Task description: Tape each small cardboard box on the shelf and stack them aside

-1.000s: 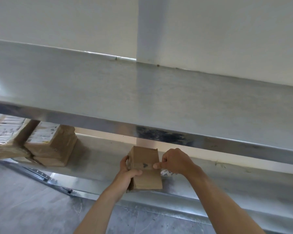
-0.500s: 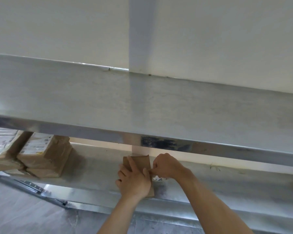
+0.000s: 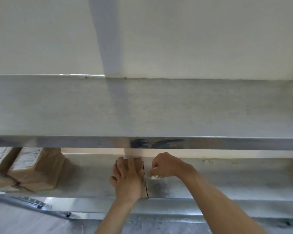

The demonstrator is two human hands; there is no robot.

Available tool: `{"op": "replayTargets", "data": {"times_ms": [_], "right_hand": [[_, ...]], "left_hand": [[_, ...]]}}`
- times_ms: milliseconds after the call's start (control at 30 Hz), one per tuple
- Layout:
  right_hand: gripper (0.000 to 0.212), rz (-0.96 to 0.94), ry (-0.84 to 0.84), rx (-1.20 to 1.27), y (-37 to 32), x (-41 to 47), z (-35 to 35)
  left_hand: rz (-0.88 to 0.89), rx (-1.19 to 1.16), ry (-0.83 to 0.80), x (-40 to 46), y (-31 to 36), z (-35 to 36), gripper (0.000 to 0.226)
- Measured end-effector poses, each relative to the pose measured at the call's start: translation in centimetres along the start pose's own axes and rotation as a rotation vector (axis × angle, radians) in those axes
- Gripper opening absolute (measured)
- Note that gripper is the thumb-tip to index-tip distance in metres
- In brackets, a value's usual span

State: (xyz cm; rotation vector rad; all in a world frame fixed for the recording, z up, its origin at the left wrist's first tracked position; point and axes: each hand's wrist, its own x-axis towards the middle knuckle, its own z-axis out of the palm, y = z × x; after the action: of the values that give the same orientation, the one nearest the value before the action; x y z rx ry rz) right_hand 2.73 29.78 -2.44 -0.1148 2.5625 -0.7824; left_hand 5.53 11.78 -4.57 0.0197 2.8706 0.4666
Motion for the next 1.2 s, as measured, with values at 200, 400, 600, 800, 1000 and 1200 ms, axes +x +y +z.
{"op": "replayTargets", "data": {"times_ms": [200,400,600,800,1000,1200], "right_hand": [[0.031,-0.032,0.017,0.017,0.7,-1.4,-1.5],[0.028,-0.064,0.062,-0.064,0.8,-1.3,-1.0],[0.024,-0.016,0.007,0.03,1.1,-2.0,-1.6],[0.026,-0.06,0.011,-0.093,0.6,-1.9,-1.8],[0.021,-0.057,0.032,-0.192,0.4,-2.2,-1.7],[0.039,0.059,0.37,0.305,4.5,-6.1,-1.1]], "left_hand": [[0.35,0.15,0.019,2.2,1.3,-2.7,0.033],[0.41,-0.024,-0.322,3.2,2.3,-4.4,0.028],[0.333,-0.046,-0.593,4.1,3.7,-5.6,0.034],[0.291,-0.195,-0.639,4.4,3.5,-5.3,0.027],[0.212,-0.297,-0.684,4.4,3.2,-4.7,0.054],[0.238,-0.269,-0.662,5.1,2.9,-3.7,0.044]]}}
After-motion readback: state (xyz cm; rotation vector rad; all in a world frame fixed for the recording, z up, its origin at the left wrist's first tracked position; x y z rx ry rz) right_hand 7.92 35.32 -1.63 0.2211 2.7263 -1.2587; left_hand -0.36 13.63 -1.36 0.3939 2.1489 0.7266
